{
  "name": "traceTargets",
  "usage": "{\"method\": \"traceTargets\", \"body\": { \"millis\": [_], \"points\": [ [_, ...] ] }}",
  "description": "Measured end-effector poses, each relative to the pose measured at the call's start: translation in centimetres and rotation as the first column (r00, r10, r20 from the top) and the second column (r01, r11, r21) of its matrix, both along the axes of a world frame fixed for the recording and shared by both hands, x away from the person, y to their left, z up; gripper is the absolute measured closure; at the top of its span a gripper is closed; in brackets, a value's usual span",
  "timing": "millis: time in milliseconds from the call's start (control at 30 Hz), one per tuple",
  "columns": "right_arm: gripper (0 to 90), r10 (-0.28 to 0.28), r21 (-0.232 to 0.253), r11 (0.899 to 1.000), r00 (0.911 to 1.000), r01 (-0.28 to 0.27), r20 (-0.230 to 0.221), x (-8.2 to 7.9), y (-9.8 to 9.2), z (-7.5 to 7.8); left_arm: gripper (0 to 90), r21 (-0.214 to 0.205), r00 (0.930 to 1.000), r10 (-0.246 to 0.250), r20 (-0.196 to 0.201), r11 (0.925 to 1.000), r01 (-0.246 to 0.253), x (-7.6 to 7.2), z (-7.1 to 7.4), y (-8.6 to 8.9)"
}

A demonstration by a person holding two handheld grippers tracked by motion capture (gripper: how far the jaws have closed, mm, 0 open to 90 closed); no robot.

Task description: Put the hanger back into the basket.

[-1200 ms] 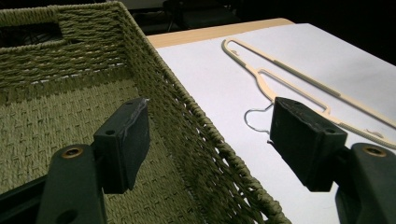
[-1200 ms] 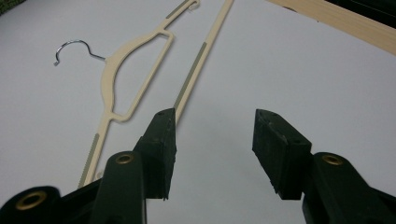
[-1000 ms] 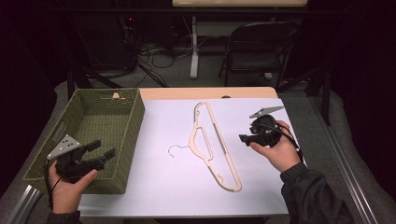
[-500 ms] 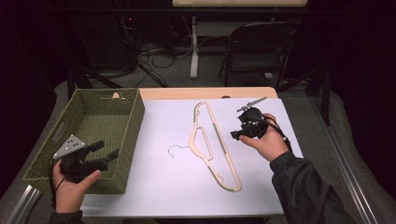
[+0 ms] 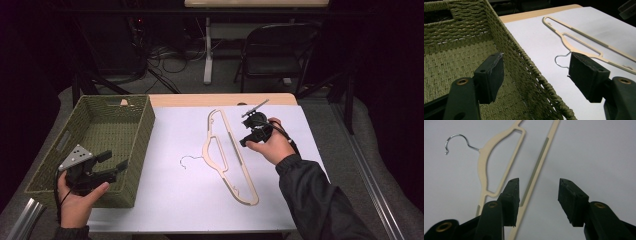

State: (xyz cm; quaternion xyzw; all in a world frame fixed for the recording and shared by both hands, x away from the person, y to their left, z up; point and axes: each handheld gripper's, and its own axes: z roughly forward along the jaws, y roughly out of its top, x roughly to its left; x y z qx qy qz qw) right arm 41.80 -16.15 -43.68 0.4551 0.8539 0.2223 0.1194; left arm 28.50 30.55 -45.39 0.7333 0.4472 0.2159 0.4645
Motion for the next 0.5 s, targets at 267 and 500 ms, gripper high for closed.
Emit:
{"method": "traceTargets", "body": {
  "millis": [267,500],
  "points": [
    [52.8,-0.018,0.004,1.0,0.9998,0.018,-0.005,1.3,1.6,-0.7,28.6,-0.005,0.9996,0.027,0.002,0.9996,-0.027,0.0,-0.1,0.3],
    [54.7,-0.032,-0.042,0.999,0.9957,0.029,-0.087,2.3,2.6,-1.8,29.0,-0.013,0.9987,0.051,0.002,0.9986,-0.051,0.0,-0.1,0.5]
  ]
}}
